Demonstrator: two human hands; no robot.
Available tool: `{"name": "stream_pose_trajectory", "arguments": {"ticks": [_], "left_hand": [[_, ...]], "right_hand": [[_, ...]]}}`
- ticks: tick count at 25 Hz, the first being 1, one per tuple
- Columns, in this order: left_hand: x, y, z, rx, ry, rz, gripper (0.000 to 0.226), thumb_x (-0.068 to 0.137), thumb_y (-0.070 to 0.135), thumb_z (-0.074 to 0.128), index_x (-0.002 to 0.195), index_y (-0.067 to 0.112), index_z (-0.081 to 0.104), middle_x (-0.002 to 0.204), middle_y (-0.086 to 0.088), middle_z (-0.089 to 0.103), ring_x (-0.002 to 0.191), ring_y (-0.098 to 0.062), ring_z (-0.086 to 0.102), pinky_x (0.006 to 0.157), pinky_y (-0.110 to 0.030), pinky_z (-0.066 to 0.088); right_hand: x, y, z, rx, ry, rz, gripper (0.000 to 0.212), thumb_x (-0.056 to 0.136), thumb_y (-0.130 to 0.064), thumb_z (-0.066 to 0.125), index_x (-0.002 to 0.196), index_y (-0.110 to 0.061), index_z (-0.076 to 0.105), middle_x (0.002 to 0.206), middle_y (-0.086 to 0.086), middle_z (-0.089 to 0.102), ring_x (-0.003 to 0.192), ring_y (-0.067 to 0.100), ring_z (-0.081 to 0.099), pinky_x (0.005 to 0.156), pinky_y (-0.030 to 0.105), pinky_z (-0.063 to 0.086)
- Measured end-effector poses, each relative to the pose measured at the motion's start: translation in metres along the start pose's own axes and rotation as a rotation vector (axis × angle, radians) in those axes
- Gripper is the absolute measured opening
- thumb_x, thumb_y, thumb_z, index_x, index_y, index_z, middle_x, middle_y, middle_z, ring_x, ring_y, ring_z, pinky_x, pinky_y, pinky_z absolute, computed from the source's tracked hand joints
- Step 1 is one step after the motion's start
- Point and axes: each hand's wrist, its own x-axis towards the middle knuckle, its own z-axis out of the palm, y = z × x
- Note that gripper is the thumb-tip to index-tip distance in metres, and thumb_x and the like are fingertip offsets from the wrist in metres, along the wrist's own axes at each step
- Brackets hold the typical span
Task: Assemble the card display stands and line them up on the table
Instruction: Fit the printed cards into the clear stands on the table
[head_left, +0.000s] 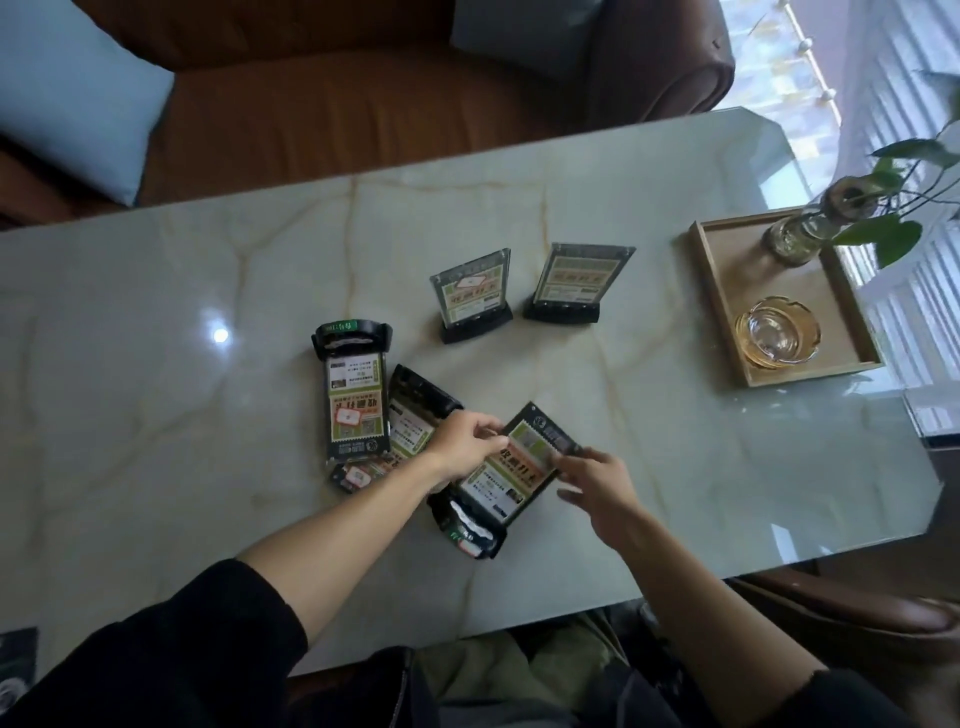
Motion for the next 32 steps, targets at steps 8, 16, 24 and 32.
{"name": "stream_pose_trajectory", "arguments": {"ticks": [8,16,24,32], "left_hand": [[0.018,0.065,-0.014,-0.253,0.301,0.171,0.018,0.088,0.015,0.074,0.105,0.01,0.073,0.1,0.0,0.075,0.091,-0.013,0.069,0.079,-0.021,0.055],[0.036,0.087,-0.007,-0.435,0.307,0.214,0.013,0.082,0.015,0.081,0.088,0.011,0.069,0.098,-0.014,0.076,0.098,-0.031,0.073,0.093,-0.041,0.058],[0.026,0.072,-0.019,-0.368,0.249,0.198,0.027,0.079,0.022,0.083,0.098,0.005,0.074,0.101,-0.008,0.078,0.098,-0.02,0.074,0.094,-0.034,0.057],[-0.006,0.007,-0.073,-0.393,0.555,0.08,0.011,0.091,0.025,0.068,0.082,0.02,0.072,0.08,-0.005,0.076,0.079,-0.027,0.074,0.073,-0.046,0.062]], "right_hand": [[-0.007,-0.105,-0.01,-0.126,0.026,-0.483,0.011,0.09,-0.003,0.065,0.094,-0.013,0.065,0.09,0.003,0.073,0.078,0.018,0.068,0.068,0.035,0.054],[0.008,-0.126,-0.025,-0.256,0.108,-0.706,0.013,0.086,-0.007,0.068,0.089,-0.019,0.068,0.084,-0.003,0.073,0.068,0.003,0.061,0.068,0.029,0.049],[0.011,-0.102,-0.012,-0.298,0.128,-0.633,0.016,0.081,-0.009,0.07,0.097,-0.012,0.071,0.087,0.004,0.074,0.074,0.013,0.065,0.067,0.029,0.05],[0.005,-0.049,0.04,-0.444,0.039,-0.33,0.022,0.071,-0.017,0.062,0.077,0.005,0.062,0.063,0.006,0.059,0.062,0.022,0.054,0.058,0.038,0.043]]}}
